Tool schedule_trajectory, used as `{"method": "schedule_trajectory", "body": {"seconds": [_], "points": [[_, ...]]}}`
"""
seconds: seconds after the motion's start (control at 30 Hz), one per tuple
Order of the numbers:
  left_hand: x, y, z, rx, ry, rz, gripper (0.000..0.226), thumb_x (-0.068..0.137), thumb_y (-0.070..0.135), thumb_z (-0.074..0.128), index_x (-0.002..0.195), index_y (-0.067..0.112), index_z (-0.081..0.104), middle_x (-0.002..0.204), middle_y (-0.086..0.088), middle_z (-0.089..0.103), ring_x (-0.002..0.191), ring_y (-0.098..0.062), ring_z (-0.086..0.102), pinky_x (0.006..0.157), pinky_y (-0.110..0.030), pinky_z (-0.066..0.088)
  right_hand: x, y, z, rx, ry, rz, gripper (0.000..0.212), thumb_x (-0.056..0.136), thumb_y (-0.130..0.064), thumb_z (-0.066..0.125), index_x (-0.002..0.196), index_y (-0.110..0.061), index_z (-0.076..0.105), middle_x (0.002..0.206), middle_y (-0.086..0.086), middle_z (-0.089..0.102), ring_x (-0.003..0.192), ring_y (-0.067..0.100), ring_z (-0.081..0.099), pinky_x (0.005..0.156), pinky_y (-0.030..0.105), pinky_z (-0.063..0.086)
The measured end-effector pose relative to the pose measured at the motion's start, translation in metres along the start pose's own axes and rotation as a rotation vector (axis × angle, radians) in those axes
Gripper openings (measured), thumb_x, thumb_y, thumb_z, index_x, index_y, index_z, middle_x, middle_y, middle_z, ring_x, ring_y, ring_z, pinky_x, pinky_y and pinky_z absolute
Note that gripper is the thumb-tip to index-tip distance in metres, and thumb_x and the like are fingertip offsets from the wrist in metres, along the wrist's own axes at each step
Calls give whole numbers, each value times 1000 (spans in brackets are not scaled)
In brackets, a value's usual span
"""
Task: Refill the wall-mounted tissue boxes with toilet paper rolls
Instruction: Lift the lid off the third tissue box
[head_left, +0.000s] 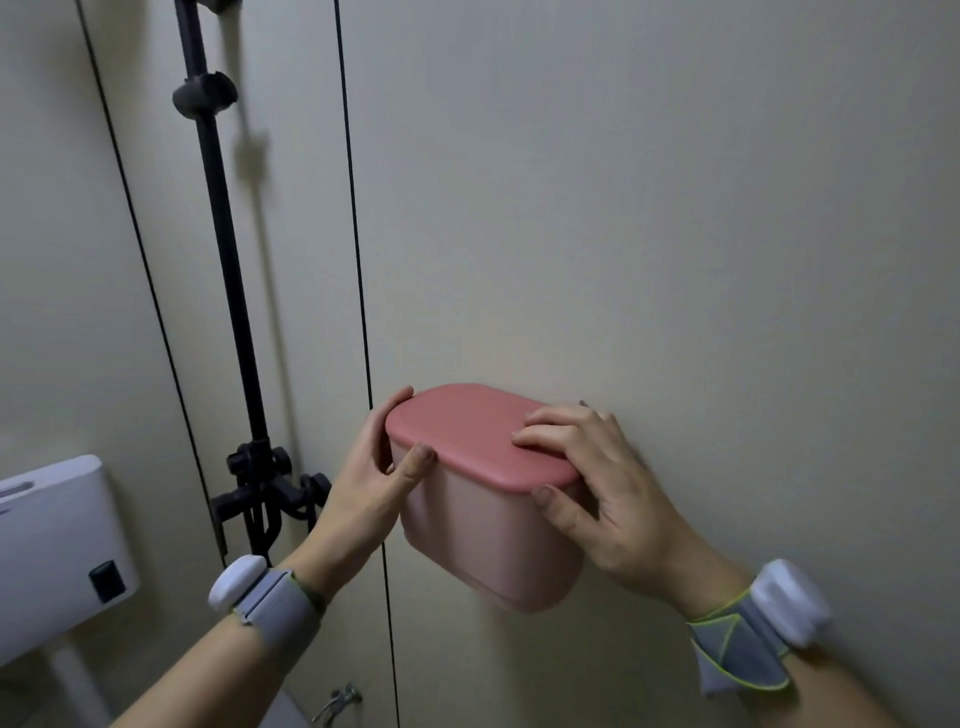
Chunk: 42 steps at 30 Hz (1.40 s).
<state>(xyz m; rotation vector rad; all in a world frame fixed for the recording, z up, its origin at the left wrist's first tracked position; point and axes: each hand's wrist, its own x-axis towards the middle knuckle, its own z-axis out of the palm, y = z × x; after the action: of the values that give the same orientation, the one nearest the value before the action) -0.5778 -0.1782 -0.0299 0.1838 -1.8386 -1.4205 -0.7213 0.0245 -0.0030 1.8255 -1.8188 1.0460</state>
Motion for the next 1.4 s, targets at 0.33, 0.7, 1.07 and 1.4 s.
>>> {"method": "schedule_trajectory", "body": {"seconds": [0.33,0.7,1.07,1.4], "points": [[4,4,-4,4,-17,-9,105,55,80,71,144,31,42,140,18,52,126,7,50,94,-4,41,3,-11,0,26,5,61,48,92,-58,47,125,-25,56,129,-6,48,123,17,44,110,46,32],[13,14,-9,17,-42,26,77,72,64,68,140,37,43,143,14,49,122,16,49,90,1,38,12,-28,-12,27,8,87,46,87,-54,58,125,-28,56,130,-9,48,126,17,43,111,45,31],[-28,42,-93,-49,170,70,98,62,83,65,142,30,44,130,17,62,126,-6,57,104,-26,46,75,-111,33,121,169,-124,35,79,3,64,104,-20,72,107,-11,66,106,19,56,92,32,44],[-154,55,-213,519,374,1,36,90,54,50,121,38,56,117,11,63,108,-11,63,84,-23,54,109,-182,186,568,-140,16,15,87,-5,66,84,-20,65,72,-9,64,69,3,57,66,24,44]]}}
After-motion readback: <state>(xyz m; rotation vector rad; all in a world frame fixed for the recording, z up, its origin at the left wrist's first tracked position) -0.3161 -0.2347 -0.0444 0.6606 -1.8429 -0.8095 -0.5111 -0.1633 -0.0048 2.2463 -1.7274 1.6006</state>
